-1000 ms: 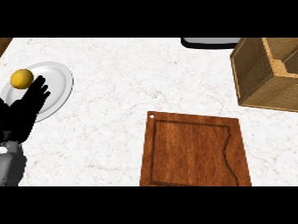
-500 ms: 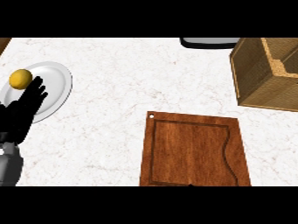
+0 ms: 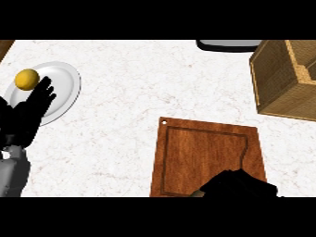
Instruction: Pick the squash from the cutting board and place it in the basket
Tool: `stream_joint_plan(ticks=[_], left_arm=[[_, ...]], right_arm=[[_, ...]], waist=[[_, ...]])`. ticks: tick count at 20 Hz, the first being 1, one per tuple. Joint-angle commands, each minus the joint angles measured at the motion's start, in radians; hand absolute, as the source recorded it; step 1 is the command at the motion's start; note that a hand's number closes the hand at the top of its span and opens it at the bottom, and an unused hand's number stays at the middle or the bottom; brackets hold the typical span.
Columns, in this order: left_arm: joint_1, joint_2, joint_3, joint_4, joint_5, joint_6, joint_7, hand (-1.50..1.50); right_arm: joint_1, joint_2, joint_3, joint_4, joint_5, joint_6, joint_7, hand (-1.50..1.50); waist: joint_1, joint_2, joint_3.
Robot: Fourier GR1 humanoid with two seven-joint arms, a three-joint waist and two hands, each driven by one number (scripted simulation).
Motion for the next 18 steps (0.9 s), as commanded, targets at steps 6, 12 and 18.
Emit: stream_joint_plan(ticks=[6,12,18], left_arm=[[-0.028,0.008,0.009,0.020,-0.007,-0.001,-0.018,0.00],[-0.021,0.040,0.038,0.037,0.033,-0.053,-0.006,0.00],[-0.035,-0.004,0.008,-0.008,-0.007,0.010,0.038,0.00]], right_arm=[[-0.502,0.000,-0.357,-0.063,-0.104,0.246,0.328,1.50],[-0.771,-0.058,-0.786,0.190,-0.284,0.298,0.250,1.50],[-0.796,-0.226,-1.001,0.441,-0.462,0.264,0.022,1.50]], waist=[[0.005,0.000,0.001],[-0.001,0.001,0.004],[-0.006,-0.003,0.005]])
